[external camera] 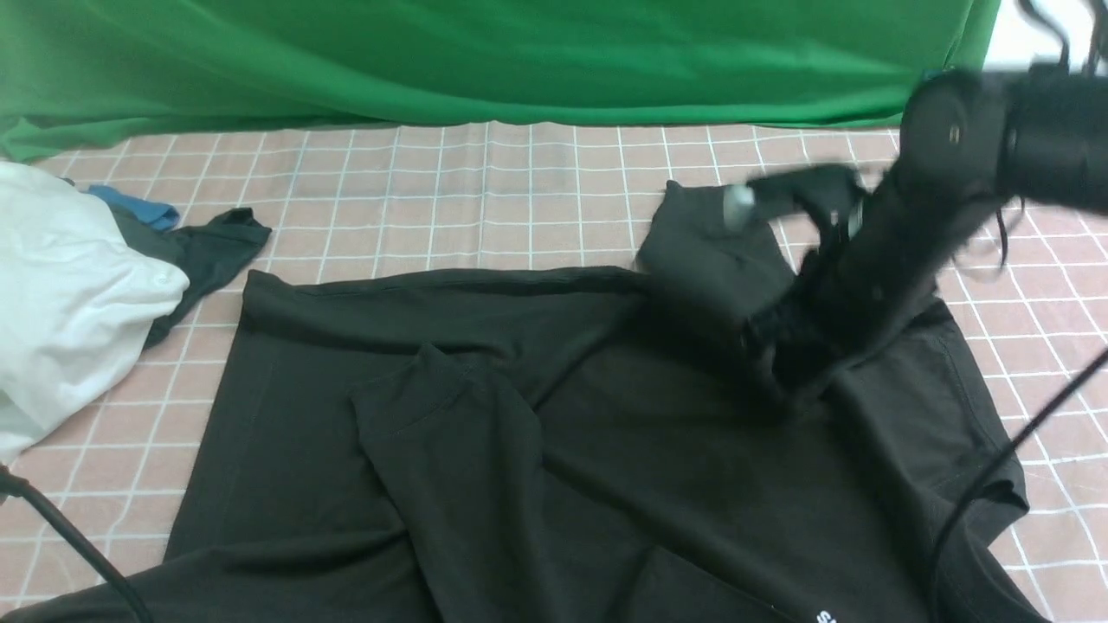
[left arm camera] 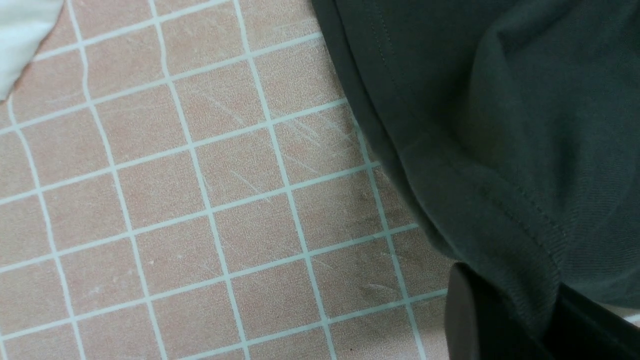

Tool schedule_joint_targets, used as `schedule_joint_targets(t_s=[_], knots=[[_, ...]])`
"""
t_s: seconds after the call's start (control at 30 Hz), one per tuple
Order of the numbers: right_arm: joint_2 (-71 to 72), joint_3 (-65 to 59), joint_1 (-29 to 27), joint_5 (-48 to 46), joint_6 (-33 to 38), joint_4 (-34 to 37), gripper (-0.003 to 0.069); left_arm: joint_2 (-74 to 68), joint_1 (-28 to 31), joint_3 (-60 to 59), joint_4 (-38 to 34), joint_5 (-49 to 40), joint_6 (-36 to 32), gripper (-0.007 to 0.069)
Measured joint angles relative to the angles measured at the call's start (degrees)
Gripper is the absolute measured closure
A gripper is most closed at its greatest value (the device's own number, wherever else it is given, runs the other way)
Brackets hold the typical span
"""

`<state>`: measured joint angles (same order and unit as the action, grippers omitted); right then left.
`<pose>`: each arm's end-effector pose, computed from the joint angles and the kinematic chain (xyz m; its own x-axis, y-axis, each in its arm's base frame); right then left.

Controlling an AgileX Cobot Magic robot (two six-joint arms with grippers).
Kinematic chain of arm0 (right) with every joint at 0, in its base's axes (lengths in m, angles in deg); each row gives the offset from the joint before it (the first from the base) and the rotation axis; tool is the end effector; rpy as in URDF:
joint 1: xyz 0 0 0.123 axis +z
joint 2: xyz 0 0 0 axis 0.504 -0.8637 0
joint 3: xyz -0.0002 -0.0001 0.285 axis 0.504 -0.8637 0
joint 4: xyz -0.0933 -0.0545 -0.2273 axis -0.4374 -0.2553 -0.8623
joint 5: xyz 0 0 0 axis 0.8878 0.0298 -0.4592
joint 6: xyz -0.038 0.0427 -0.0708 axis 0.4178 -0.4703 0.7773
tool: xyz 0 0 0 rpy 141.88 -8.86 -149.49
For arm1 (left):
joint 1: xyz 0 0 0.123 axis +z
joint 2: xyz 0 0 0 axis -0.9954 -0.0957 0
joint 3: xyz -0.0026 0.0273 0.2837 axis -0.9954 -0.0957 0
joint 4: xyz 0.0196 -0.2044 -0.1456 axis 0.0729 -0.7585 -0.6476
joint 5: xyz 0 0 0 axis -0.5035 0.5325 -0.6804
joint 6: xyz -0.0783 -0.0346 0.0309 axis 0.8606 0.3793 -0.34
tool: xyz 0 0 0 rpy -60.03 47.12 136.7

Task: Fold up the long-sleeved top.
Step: Use your right arm to clamp the cuff farthest to him

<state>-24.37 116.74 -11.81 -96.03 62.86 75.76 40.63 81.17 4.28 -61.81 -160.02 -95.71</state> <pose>0.3404 0.1278 0.1953 -0.9414 -0.2978 -0.1587 -0.3210 0.9353 0.1492 0.0800 -0.0025 0.2793 -0.8840 0.2433 -0.3992 0.2219 0.9700 0.0998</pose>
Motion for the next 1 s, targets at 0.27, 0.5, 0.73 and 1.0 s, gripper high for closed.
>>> schedule_joint_targets(t_s=[0.27,0.5,0.73,1.0], knots=[[0.72,4.83,-0.23,5.13,-0.73,-1.26,0.0078,0.00,0.00,0.00,-0.22,0.00,0.00,0.0587],[-5.84,18.09,-5.47,18.44,-6.77,-1.70,0.0090,0.00,0.00,0.00,-0.22,0.00,0.00,0.0587],[-22.33,36.60,-6.73,15.96,-7.02,-1.77,0.0091,0.00,0.00,0.00,-0.22,0.00,0.00,0.0587],[-34.21,45.78,-6.73,13.59,-6.96,-2.25,0.0091,0.00,0.00,0.00,-0.22,0.00,0.00,0.0587]])
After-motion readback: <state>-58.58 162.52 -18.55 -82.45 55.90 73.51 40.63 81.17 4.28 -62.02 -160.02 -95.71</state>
